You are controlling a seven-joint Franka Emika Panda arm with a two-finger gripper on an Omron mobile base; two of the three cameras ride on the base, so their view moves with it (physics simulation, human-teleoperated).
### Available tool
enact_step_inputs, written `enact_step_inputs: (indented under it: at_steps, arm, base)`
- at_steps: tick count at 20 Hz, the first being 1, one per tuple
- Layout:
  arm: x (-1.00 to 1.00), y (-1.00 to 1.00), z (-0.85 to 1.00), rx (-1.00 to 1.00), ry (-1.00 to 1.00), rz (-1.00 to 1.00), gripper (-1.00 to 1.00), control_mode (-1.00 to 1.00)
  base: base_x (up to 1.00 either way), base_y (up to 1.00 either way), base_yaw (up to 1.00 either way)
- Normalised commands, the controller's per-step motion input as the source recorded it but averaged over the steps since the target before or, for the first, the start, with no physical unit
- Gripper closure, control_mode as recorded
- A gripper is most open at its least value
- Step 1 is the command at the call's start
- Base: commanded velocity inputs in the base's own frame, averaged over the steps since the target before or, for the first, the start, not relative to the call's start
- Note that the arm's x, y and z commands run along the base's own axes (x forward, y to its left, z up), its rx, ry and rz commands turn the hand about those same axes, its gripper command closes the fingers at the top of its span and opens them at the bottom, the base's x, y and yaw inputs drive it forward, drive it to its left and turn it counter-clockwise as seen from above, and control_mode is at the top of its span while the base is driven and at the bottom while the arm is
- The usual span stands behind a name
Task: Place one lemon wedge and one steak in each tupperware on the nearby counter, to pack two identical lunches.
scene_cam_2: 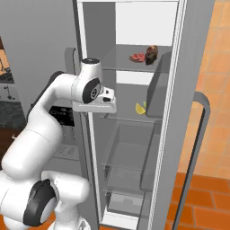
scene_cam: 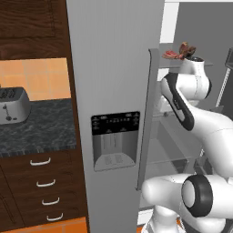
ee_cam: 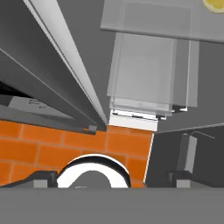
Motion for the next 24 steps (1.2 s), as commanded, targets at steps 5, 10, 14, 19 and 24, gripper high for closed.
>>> enact_step_inputs:
  at_steps: [5, 10, 14, 19, 24]
  arm:
    - [0.06, 0.0, -0.4, -0.16, 0.02, 0.05, -1.0, -1.0]
    - [0.16, -0.25, -0.16, -0.06, 0.0, 0.09, -1.0, -1.0]
    - [0.3, -0.33, 0.0, 0.0, 0.0, 0.07, -1.0, -1.0]
    - [0.1, -0.1, -0.01, 0.0, 0.0, 0.01, -1.0, -1.0]
    - [0.37, -0.36, 0.0, 0.0, 0.02, 0.03, -1.0, -1.0]
  base:
    - [0.0, 0.0, 0.0]
    - [0.0, 0.0, 0.0]
    - [0.0, 0.0, 0.0]
    - [0.0, 0.0, 0.0]
    - [0.0, 0.0, 0.0]
